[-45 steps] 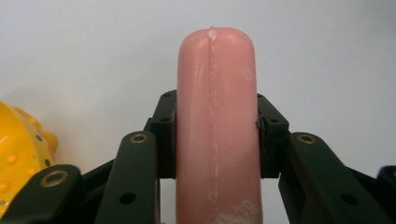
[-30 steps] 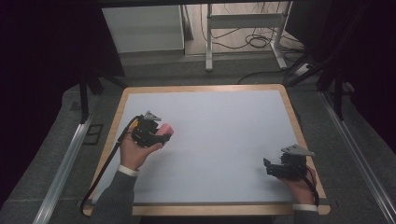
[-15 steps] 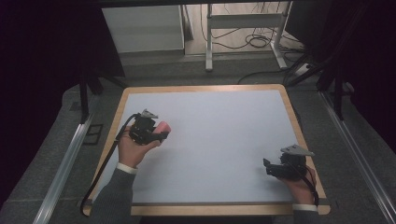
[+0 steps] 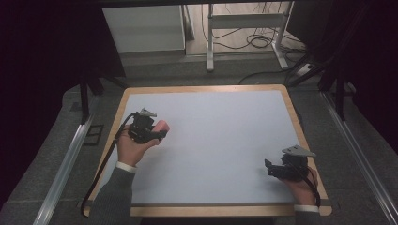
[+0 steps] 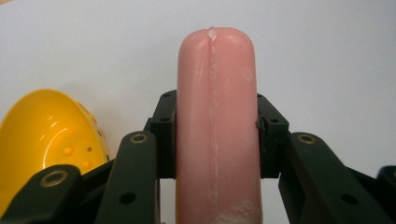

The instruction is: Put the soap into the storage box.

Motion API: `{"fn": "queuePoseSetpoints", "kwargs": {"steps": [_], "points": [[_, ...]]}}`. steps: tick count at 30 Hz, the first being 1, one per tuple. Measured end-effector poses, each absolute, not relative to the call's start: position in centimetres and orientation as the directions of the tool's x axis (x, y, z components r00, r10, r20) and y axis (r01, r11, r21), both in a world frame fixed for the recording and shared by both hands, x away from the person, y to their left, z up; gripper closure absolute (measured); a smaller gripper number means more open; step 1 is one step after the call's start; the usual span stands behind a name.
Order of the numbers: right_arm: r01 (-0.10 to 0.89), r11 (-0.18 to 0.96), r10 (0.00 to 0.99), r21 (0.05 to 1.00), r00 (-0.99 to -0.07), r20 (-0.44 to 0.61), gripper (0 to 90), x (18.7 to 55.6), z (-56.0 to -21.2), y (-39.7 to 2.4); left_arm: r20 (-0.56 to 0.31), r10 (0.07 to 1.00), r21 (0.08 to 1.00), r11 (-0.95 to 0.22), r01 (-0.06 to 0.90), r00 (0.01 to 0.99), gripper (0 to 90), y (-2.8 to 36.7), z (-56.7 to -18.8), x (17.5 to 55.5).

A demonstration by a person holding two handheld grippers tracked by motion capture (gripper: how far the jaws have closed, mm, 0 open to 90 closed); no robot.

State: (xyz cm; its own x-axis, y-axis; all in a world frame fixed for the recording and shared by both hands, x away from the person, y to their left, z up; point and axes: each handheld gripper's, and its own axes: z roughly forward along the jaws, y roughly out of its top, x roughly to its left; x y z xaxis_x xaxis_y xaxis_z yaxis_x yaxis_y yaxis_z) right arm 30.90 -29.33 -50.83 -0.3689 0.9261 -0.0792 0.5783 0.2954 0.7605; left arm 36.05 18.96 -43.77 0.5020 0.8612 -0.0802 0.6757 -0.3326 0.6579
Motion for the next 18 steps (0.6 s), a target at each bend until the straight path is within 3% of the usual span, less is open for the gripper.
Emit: {"fn": "queuePoseSetpoints", "kwargs": {"steps": [18], "points": [[0.58,0.298,0.926,0.758,-0.37,-0.081,8.7,31.0,-50.9,-29.2,-0.076,0.881,0.661,-0.307,0.685,0.467,60.2,20.2,-43.5,36.8]]}}
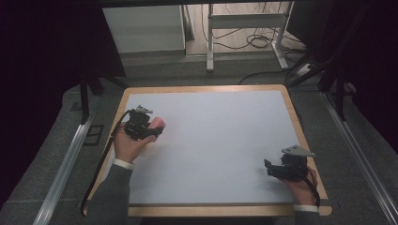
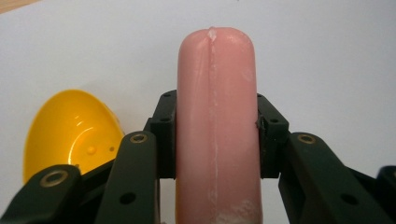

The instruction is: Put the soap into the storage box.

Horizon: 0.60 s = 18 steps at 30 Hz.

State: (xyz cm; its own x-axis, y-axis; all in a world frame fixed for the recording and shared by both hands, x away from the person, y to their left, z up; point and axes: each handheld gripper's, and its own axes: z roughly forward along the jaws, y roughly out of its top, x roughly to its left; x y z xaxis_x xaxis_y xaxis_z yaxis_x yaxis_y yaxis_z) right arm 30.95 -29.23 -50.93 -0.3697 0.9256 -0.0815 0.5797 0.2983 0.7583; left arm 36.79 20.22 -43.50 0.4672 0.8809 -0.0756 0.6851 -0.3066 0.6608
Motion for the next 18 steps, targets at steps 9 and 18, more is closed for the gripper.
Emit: {"fn": "queuePoseSetpoints", "kwargs": {"steps": [9,18], "points": [[0.579,0.299,0.926,0.758,-0.369,-0.082,8.7,30.9,-50.9,-29.2,-0.08,0.888,0.664,-0.291,0.688,0.453,60.2,20.8,-43.3,37.0],[0.582,0.295,0.927,0.758,-0.367,-0.079,8.7,30.9,-50.9,-29.3,-0.084,0.895,0.664,-0.278,0.695,0.438,60.2,21.5,-43.3,37.2]]}}
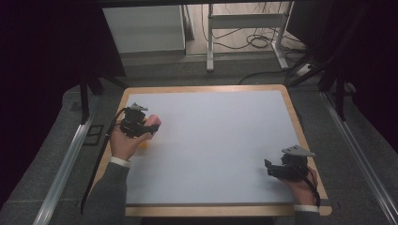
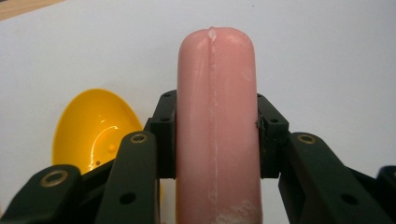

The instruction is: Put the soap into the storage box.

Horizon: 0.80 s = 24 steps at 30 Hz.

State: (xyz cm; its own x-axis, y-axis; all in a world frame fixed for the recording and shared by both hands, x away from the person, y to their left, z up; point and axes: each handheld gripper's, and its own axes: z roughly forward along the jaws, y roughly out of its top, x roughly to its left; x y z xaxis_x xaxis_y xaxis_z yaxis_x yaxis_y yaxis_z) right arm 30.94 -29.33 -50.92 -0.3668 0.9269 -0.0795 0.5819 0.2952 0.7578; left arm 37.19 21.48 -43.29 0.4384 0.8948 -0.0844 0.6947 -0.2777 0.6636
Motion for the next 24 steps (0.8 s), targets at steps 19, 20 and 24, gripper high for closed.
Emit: {"fn": "queuePoseSetpoints", "kwargs": {"steps": [19,20,24], "points": [[0.581,0.291,0.928,0.76,-0.363,-0.078,8.7,30.9,-50.8,-29.4,-0.084,0.914,0.658,-0.248,0.711,0.397,60.2,23.4,-43.7,37.4],[0.582,0.291,0.929,0.76,-0.362,-0.078,8.7,30.9,-50.8,-29.5,-0.085,0.916,0.656,-0.245,0.713,0.393,60.2,23.6,-43.7,37.4],[0.582,0.294,0.928,0.758,-0.363,-0.081,8.7,30.9,-50.9,-29.4,-0.088,0.921,0.652,-0.236,0.721,0.38,60.2,24.2,-44.0,37.6]]}}
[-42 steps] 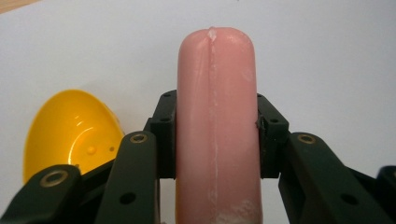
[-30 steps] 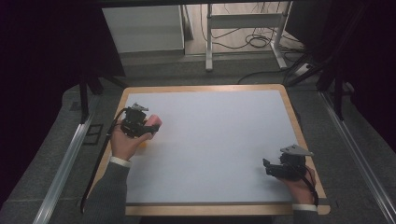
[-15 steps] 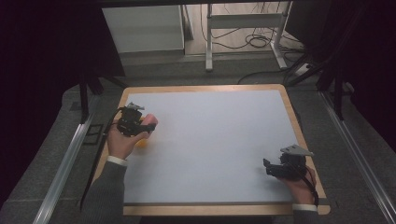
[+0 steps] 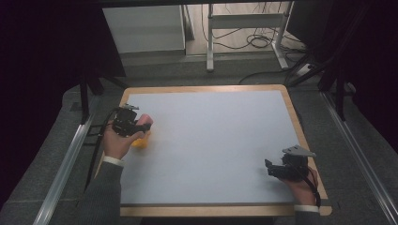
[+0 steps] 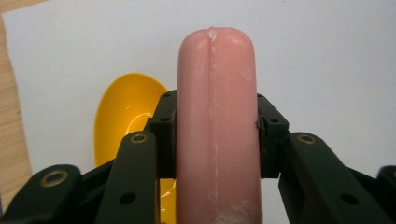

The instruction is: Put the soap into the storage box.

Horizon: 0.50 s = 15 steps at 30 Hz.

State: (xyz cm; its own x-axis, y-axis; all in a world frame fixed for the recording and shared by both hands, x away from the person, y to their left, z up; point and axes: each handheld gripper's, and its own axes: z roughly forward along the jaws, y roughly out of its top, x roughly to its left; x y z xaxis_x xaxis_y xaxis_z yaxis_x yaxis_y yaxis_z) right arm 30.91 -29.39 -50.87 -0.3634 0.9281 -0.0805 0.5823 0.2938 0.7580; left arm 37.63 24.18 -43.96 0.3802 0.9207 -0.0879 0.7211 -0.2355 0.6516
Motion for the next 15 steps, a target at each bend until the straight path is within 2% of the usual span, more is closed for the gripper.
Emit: {"fn": "queuePoseSetpoints", "kwargs": {"steps": [15], "points": [[0.583,0.295,0.928,0.757,-0.363,-0.082,8.7,30.9,-50.9,-29.4,-0.089,0.938,0.63,-0.209,0.748,0.336,60.2,25.4,-45.0,38.5]]}}
